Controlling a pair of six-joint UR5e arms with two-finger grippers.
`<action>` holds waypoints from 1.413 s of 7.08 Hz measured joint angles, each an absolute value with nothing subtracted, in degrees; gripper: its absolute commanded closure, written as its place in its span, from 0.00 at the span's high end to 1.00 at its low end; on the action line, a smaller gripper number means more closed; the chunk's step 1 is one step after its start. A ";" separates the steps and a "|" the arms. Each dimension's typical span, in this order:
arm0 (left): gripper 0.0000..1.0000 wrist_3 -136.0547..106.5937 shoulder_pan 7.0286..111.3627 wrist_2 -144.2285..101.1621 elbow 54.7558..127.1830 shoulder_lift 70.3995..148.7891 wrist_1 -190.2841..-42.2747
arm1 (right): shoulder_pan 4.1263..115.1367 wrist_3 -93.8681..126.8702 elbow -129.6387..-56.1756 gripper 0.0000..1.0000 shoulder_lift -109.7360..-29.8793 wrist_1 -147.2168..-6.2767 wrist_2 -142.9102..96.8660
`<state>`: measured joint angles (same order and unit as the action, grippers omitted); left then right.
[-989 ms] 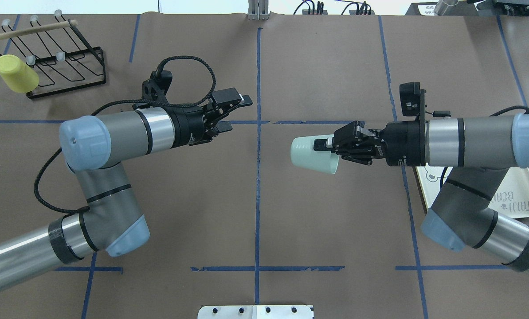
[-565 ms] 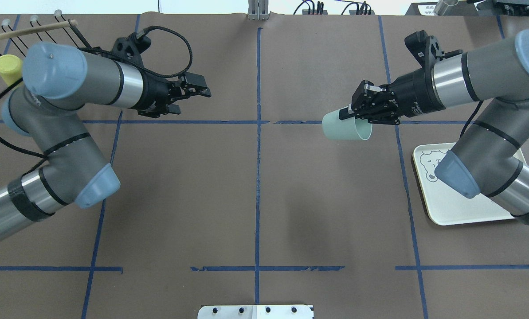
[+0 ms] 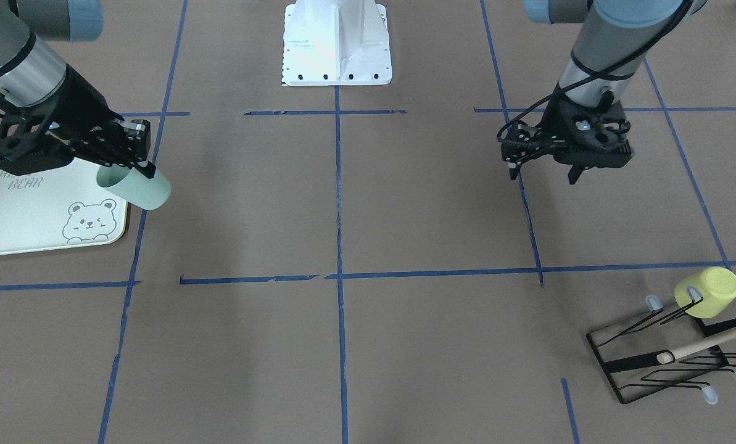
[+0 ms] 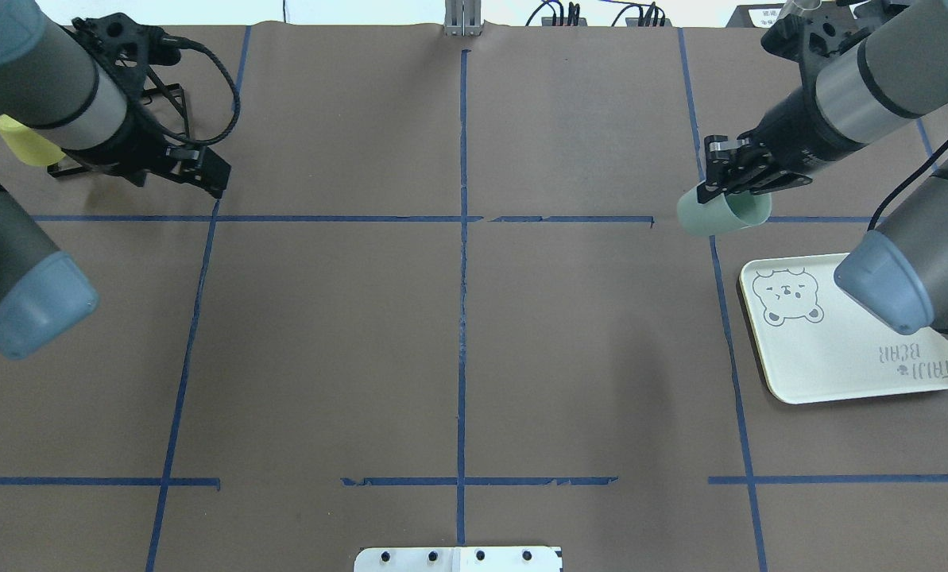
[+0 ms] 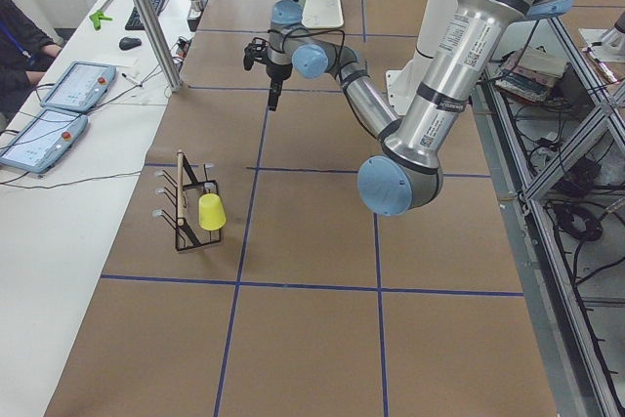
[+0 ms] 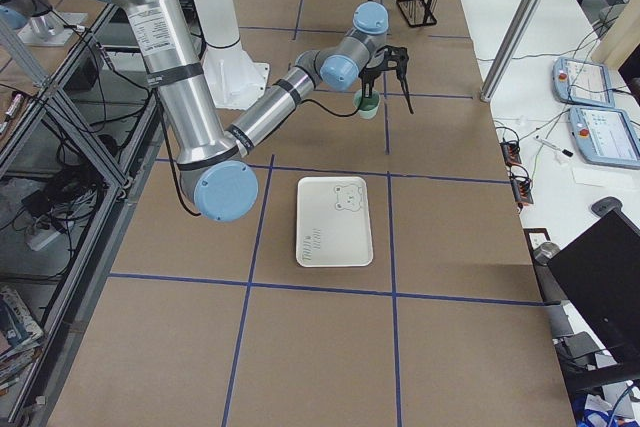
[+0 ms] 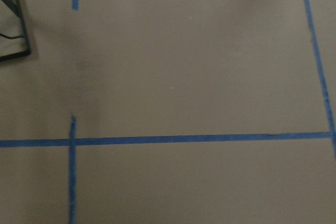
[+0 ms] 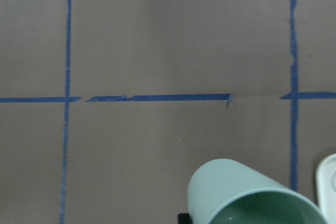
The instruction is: Left arm grabs green cup and hands to right arm on tray
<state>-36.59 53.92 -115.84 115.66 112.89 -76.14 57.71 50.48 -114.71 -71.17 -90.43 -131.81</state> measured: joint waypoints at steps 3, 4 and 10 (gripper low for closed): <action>1.00 -10.76 68.54 -124.59 116.07 100.01 -71.75 | 66.08 19.74 -116.92 0.00 -80.75 -101.42 -131.64; 1.00 -4.41 74.20 -128.53 114.11 95.78 -72.85 | 68.60 13.99 -116.85 0.00 -84.00 -101.66 -131.84; 1.00 7.11 87.98 -137.69 101.48 81.44 -88.81 | 70.91 14.97 -115.62 0.00 -91.89 -95.23 -131.91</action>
